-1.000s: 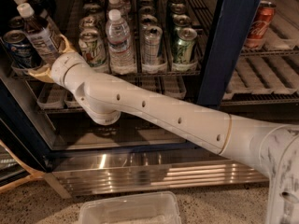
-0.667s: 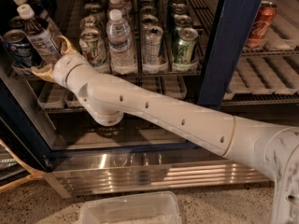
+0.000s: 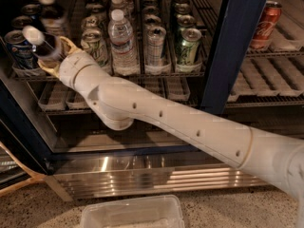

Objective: Pick blue plastic bottle from top shelf of fridge

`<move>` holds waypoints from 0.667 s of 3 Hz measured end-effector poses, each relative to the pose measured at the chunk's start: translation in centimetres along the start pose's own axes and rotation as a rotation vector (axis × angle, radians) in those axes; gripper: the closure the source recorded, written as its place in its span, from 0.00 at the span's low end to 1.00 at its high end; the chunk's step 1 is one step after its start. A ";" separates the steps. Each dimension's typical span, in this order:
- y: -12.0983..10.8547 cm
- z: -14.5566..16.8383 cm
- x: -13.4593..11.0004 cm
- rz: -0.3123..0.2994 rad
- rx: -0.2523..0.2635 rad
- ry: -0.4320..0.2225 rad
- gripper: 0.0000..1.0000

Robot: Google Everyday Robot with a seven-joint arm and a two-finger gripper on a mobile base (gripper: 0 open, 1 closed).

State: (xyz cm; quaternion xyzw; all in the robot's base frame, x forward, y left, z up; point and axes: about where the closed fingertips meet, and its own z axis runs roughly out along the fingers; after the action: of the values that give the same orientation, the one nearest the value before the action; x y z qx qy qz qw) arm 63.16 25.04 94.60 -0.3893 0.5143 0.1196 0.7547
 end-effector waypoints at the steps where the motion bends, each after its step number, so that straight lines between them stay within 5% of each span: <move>1: -0.5 -0.6 -0.7 -0.004 0.007 -0.024 1.00; 2: -0.9 -0.3 -1.3 -0.001 0.012 -0.044 1.00</move>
Offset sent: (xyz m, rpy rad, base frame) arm 0.0144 -0.0030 0.1008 0.1738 -0.1487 0.0601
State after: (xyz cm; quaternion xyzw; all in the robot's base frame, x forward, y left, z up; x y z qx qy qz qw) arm 62.96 24.53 96.12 -0.3825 0.4981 0.1246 0.7682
